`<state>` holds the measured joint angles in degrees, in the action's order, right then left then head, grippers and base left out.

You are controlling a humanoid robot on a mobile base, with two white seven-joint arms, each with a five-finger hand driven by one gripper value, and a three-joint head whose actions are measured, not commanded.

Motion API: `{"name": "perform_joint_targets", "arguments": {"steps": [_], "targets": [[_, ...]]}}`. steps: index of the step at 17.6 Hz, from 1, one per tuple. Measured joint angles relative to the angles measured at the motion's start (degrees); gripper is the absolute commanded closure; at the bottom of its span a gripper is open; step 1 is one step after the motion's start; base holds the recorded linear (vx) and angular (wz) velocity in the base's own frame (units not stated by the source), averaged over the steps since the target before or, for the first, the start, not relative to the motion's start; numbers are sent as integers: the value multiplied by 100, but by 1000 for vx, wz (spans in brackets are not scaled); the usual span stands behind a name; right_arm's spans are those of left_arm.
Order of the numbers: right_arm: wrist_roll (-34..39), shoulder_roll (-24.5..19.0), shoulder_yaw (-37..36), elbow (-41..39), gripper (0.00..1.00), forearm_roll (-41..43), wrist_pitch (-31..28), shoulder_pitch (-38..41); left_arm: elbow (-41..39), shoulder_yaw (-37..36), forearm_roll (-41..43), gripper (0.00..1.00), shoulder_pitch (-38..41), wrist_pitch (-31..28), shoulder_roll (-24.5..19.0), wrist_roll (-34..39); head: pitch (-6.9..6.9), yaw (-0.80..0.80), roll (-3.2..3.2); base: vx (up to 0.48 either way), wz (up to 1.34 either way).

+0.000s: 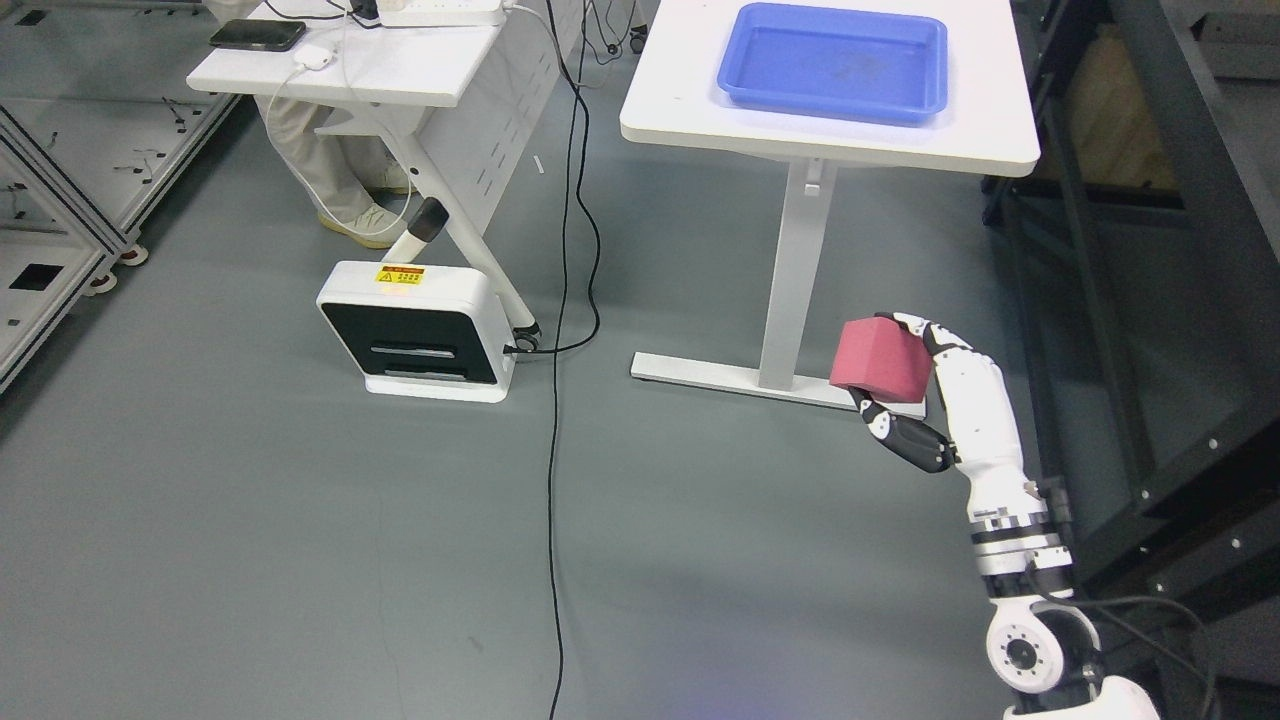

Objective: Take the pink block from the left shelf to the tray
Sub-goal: 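Turn and drive to the white table, carrying the block over the blue tray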

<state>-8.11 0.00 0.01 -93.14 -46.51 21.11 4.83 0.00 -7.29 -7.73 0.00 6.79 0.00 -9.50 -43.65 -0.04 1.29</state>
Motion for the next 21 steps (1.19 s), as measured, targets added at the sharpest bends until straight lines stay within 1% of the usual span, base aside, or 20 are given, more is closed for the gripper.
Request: {"name": "perform_joint_targets", "arguments": {"steps": [7,15,21], "targets": [[-5,0,0,-26,96,5,5,14,0,0,0,0,0,0,0,0,0,0,0,276,59],[-38,0,-1,-37,96,30,23,-33,0,0,0,0,-1,0,1,0,0,0,0,275,-149],[-223,0,-1,-44,97,39,75,-128,0,0,0,0,-1,0,1,0,-1,0,0,261,-159]]}}
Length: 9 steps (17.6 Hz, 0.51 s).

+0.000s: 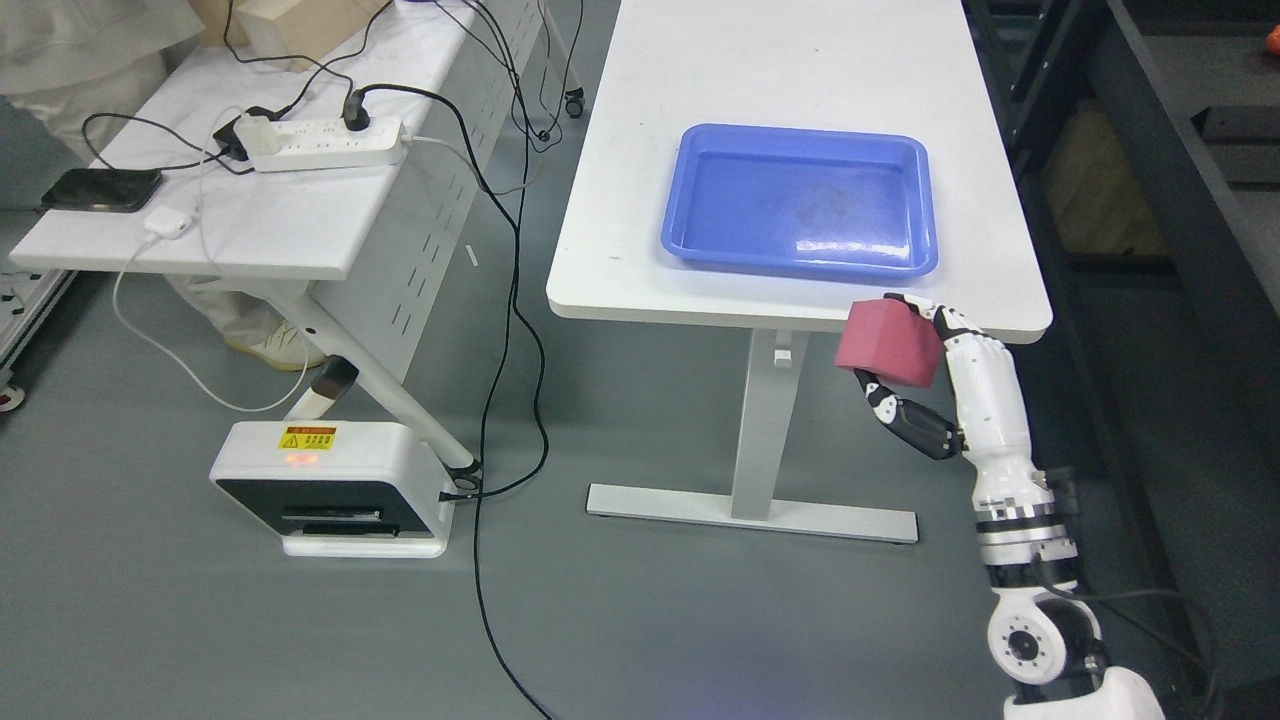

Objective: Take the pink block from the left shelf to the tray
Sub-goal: 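Turn and drive to the white table, carrying the block over the blue tray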

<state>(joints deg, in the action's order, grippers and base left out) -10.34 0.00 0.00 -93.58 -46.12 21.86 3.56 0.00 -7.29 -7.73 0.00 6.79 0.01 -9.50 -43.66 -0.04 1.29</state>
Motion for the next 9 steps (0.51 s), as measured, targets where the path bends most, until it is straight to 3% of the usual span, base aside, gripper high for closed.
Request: {"name": "perform_joint_targets", "arguments": {"steps": [9], "targets": [[16,0,0,-1,97,-20,-12,-73,0,0,0,0,0,0,0,0,0,0,0,271,-91]]}}
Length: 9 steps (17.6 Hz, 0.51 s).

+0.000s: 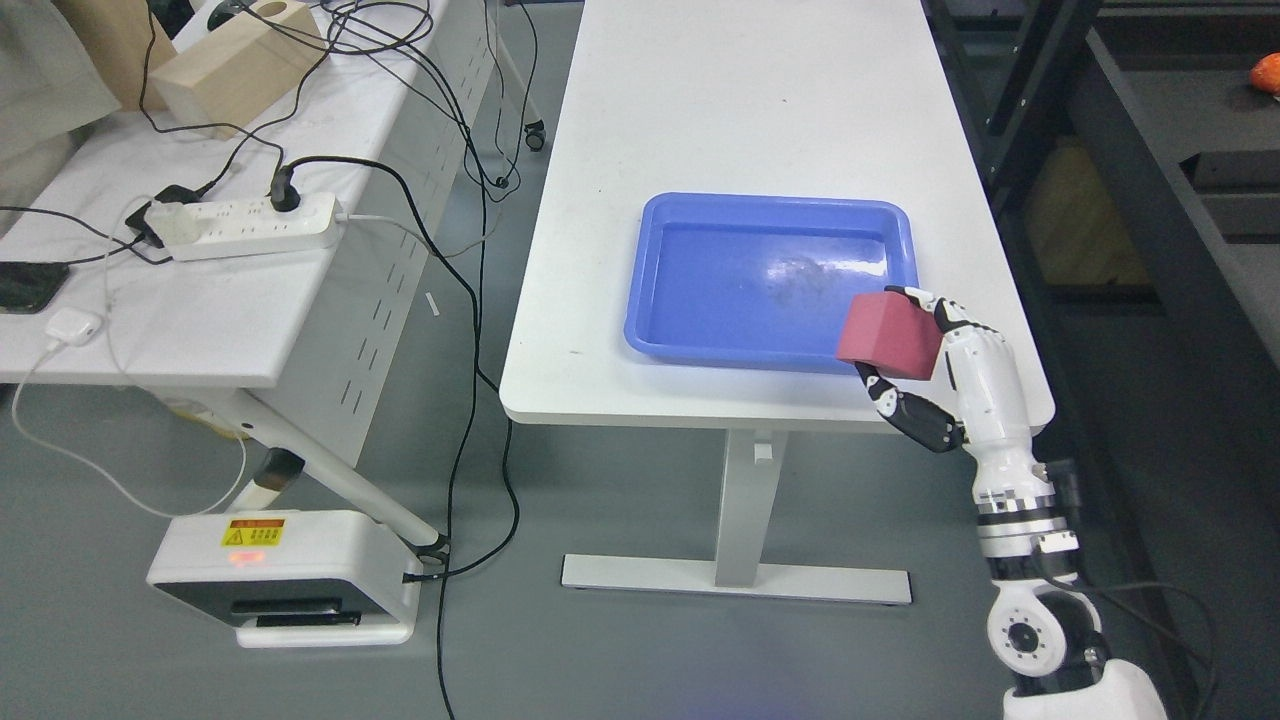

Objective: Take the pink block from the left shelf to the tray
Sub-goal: 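Turn and drive to the white table, carrying the block over the blue tray, then lower the pink block into the blue tray and open the right hand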

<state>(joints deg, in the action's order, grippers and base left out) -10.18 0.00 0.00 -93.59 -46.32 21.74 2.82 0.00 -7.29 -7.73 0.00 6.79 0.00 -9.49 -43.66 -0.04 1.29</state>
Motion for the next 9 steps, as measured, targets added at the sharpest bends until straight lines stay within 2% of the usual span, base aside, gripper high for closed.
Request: {"name": "perform_joint_targets", "arguments": {"steps": [9], "targets": [[336,0,144,2,97,-226,-129,-47,0,0,0,0,0,0,0,0,-1,0,0,214,-63]]}}
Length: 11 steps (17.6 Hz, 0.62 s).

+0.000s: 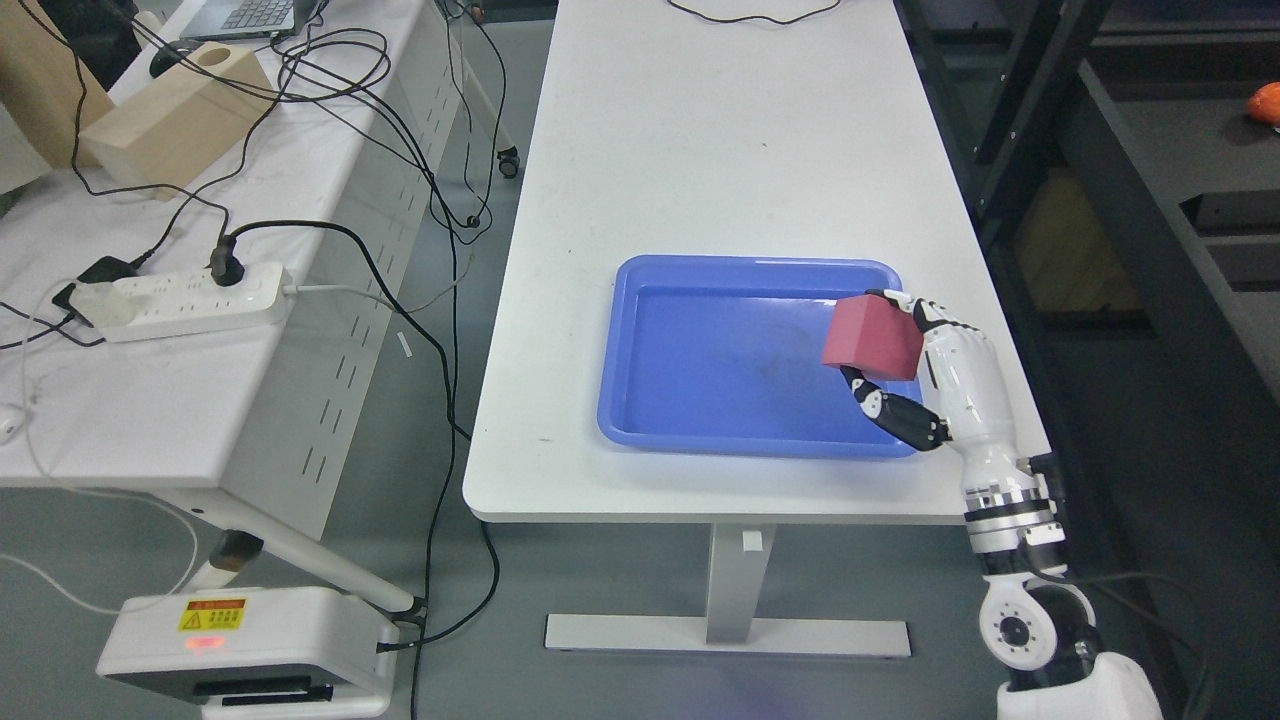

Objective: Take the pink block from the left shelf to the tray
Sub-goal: 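Lower the pink block into the blue tray and open the right hand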

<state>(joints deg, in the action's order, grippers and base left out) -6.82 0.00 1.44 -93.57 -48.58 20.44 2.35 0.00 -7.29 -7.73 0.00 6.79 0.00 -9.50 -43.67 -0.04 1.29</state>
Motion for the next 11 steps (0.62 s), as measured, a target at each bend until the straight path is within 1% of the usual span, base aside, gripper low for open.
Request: {"name": "perform_joint_targets", "arguments": {"steps": [3,11], "targets": [[262,0,72,2,97,-55,-135,34,0,0,0,0,0,0,0,0,0,0,0,149,-40],[1110,0,303,6,96,-274,-428,284,0,0,0,0,0,0,0,0,0,0,0,91,-2]]}}
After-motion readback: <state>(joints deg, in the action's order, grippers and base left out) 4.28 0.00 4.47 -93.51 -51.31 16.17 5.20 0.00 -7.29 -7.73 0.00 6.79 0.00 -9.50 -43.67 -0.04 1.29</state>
